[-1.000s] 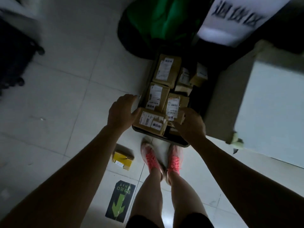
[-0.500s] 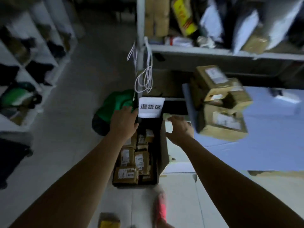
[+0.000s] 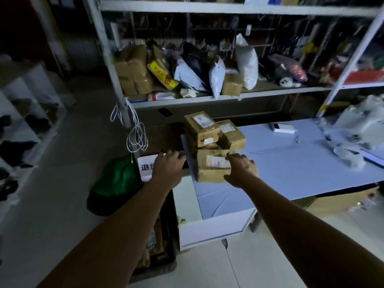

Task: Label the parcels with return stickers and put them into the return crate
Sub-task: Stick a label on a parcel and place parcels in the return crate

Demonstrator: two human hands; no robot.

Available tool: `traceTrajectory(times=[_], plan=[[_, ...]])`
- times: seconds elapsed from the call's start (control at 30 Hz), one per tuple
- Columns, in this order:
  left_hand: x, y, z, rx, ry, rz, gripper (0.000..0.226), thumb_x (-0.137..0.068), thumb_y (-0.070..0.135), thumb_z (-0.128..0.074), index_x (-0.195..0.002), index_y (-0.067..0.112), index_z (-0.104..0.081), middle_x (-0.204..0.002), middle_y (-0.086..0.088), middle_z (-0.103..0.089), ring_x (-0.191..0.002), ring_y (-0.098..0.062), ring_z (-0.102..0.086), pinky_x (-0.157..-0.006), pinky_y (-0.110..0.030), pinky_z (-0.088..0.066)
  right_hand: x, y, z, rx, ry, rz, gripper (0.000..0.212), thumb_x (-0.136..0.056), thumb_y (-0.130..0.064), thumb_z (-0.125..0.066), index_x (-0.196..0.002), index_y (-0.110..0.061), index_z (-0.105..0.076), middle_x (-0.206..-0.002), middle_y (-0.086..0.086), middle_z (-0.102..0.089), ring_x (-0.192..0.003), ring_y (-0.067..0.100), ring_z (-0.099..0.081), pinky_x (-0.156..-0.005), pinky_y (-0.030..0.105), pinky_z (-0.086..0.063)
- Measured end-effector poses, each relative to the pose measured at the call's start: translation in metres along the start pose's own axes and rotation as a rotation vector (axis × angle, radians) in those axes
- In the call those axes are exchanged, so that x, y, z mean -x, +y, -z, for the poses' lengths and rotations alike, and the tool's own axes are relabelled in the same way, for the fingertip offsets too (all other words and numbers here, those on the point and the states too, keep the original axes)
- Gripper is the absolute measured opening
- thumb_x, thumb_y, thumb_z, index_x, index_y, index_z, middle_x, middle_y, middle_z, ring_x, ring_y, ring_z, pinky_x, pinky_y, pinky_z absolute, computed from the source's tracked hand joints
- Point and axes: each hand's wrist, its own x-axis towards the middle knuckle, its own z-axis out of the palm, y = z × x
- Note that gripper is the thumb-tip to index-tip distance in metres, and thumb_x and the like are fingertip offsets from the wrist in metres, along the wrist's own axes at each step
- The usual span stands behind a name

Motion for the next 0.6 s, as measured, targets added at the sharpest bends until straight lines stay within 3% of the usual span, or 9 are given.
traceTrajectory(times=[0.13,0.43,0.6], plan=[[-0.025,0.067,0.007,-0.017,-0.029,-0.006,0.034,-0.089,0.03,-0.063,-0.122,0.022,-0.06,-0.12,-0.007,-0.063,-0.114,-0.029,-0.057,-0.092,-0.04,-0.043,-0.011,0.067,0.003,0.025,-0.035,0.043,0.065,-0.085,-0.039,-0.072,-0.144,-0.031,-0.046,-0.144,-0.002,-0.051,-0.132,0.024,-0.046,-0.106,0.039,-0.038],[-0.074,0.146,0.006,0.041,-0.199,0.137,0.047,-0.099,0.04,-0.052,-0.142,0.024,-0.046,-0.135,-0.007,-0.054,-0.125,-0.029,-0.052,-0.1,-0.045,-0.042,-0.064,0.16,-0.006,-0.095,-0.13,0.093,0.07,-0.086,-0.043,-0.073,-0.148,-0.031,-0.043,-0.151,-0.001,-0.048,-0.14,0.024,-0.042,-0.11,0.041,-0.038],[-0.108,0.132,-0.025,0.142,-0.234,0.208,0.03,-0.099,0.035,-0.049,-0.121,0.015,-0.052,-0.109,-0.009,-0.056,-0.095,-0.028,-0.058,-0.075,-0.038,-0.04,-0.116,0.164,-0.031,-0.271,-0.197,0.064,0.072,-0.086,-0.045,-0.074,-0.148,-0.028,-0.044,-0.15,0.001,-0.05,-0.14,0.024,-0.043,-0.107,0.042,-0.042]])
